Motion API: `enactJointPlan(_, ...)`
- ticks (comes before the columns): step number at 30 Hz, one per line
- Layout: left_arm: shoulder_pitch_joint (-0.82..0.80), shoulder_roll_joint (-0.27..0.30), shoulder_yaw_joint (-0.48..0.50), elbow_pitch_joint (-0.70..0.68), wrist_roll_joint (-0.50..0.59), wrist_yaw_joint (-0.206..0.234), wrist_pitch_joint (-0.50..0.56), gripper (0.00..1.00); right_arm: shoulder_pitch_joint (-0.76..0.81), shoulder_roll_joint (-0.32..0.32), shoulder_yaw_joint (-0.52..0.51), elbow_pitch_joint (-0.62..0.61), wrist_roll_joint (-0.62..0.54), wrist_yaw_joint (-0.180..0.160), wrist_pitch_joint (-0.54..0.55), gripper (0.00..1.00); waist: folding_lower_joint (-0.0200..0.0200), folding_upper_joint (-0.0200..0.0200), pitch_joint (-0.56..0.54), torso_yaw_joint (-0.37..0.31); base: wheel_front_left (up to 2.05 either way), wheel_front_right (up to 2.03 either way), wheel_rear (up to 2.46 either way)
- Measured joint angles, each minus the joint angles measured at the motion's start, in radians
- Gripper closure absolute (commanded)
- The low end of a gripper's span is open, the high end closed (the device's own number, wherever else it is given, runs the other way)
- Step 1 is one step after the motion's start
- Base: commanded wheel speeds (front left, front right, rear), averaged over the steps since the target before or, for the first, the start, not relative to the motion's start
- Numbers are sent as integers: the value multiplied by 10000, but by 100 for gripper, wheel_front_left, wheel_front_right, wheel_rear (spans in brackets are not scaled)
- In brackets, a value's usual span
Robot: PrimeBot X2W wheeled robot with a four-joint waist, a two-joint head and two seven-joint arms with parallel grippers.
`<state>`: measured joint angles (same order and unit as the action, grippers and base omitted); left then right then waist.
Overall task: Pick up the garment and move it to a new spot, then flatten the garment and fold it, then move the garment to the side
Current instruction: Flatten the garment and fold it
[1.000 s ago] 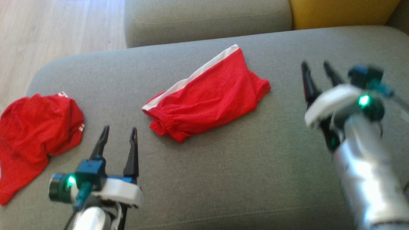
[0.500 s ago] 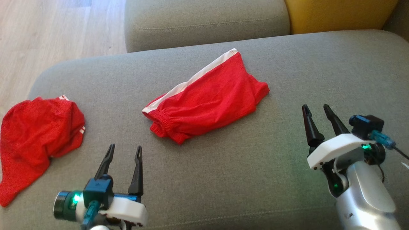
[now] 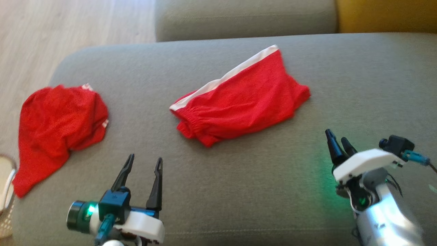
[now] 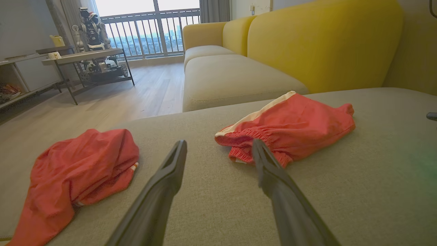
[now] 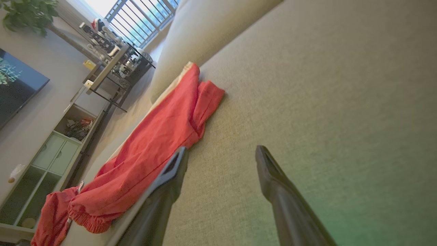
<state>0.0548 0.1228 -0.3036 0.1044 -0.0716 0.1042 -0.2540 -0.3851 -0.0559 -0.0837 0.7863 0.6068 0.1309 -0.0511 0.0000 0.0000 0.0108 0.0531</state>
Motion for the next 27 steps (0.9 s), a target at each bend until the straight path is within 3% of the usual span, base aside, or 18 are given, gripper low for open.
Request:
enactJointPlan(9,-594,-136,-23,372,104,-263,0,0,-2820,-8,-794,3632,3016,0,393,0,2,0,829,1032,0,0,0)
enactJointPlan(13,-774,-146,42,495,104,-347,0,0,-3739,-25,-1091,4700,3591,0,384,0,2,0,1239,1438,0,0,0)
enactJointPlan(27,-1371,-349,31,594,174,-612,0,0,-4768,-698,-2128,5062,3329,-4,512,0,0,0,2201,2497,0,0,0)
